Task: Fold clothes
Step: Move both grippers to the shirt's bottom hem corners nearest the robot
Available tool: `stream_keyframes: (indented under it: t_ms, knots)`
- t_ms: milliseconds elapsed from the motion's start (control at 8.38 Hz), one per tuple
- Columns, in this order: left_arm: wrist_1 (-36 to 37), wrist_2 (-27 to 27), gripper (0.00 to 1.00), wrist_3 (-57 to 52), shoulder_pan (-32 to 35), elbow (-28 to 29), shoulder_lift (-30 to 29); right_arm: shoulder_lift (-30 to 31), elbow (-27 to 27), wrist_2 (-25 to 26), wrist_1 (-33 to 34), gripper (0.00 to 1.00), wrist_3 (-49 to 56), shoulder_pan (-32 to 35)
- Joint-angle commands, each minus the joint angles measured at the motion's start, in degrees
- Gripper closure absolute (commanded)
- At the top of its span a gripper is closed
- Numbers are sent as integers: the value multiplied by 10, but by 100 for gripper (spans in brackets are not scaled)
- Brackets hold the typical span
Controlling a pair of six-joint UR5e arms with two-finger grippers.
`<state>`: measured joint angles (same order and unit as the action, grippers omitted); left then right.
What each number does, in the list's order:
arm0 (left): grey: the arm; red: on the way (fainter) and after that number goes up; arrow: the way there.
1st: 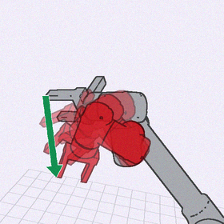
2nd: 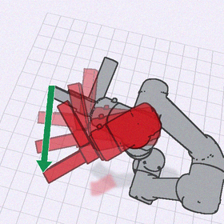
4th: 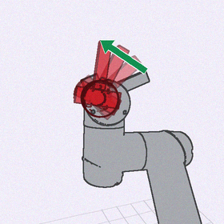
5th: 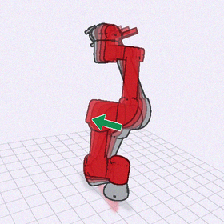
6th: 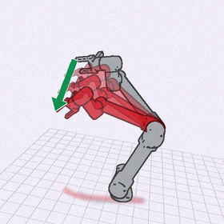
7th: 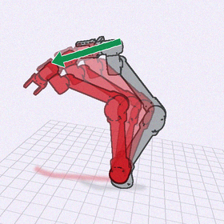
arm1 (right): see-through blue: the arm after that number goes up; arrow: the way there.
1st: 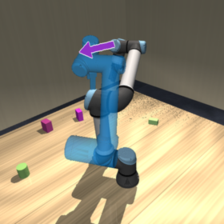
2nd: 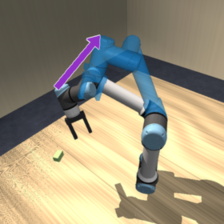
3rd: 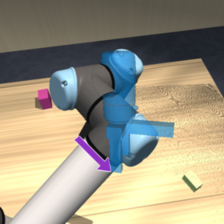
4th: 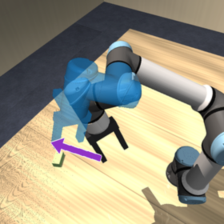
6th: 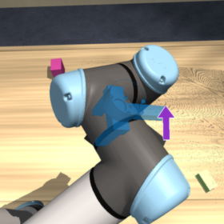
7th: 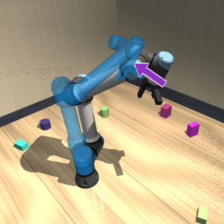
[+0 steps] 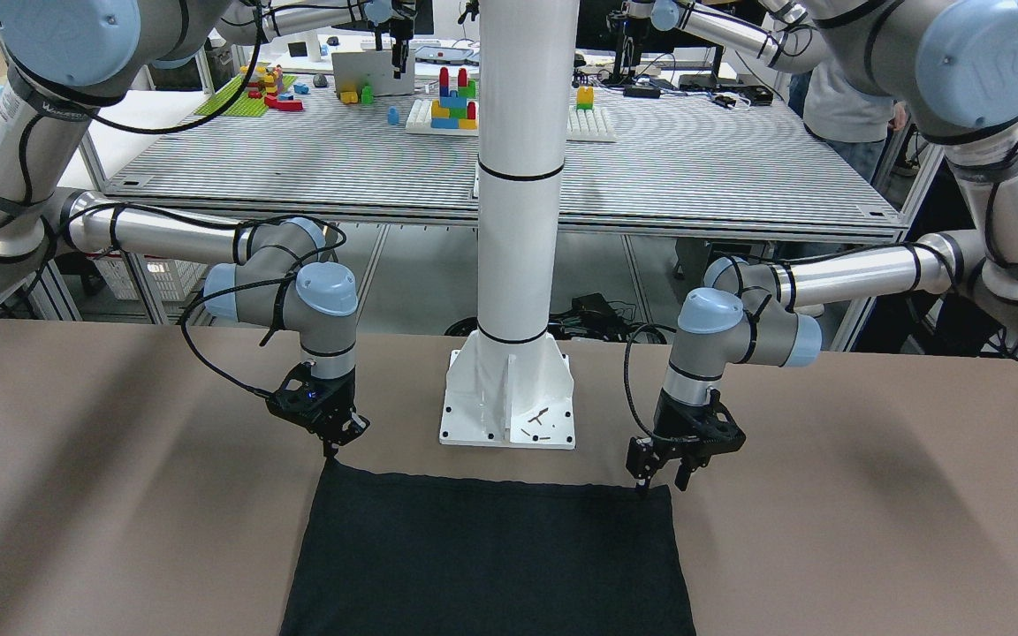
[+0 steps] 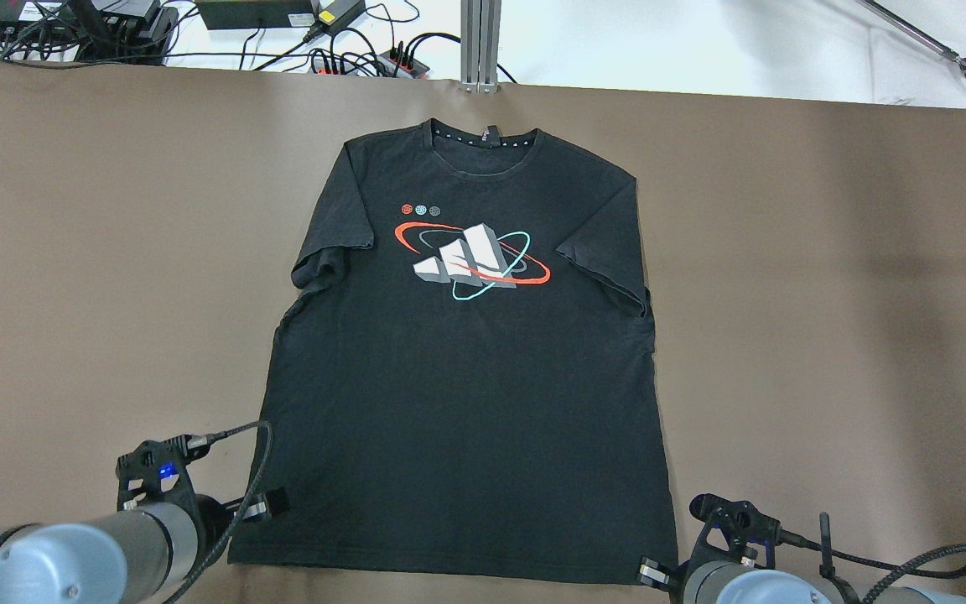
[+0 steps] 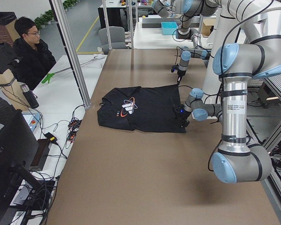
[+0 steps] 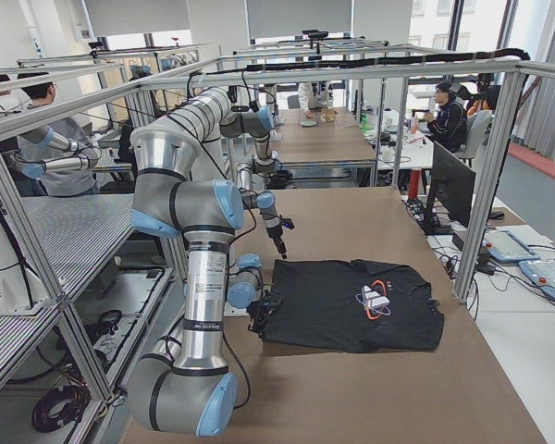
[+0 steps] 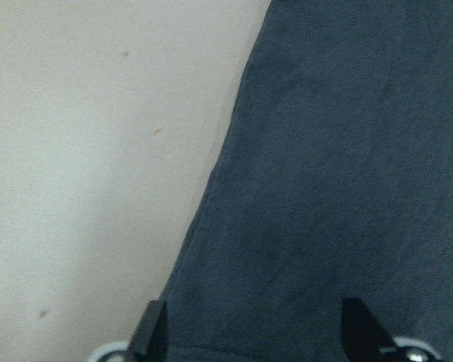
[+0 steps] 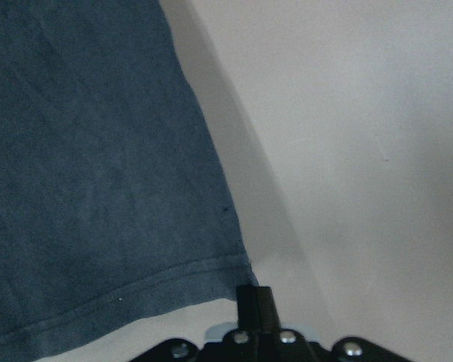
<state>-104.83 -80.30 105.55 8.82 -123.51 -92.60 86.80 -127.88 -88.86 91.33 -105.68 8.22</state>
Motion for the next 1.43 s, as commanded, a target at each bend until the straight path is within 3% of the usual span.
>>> stream_keyframes:
  t_ms: [0,478,836,1075,1313]
  knots:
    - [-2,16,45,22,-34,17,22,-3,2,-3,0,100,0,0]
    - [-3,16,63,33,-43,22,15,-8,2,-3,0,100,-1,0]
    - [-3,16,99,33,-42,20,15,-7,1,-3,0,100,-1,0]
    - [-3,12,100,31,-40,-4,21,-6,-5,-4,0,100,-1,1]
    - [-1,7,100,33,-43,-29,21,23,-51,-6,1,100,-1,2]
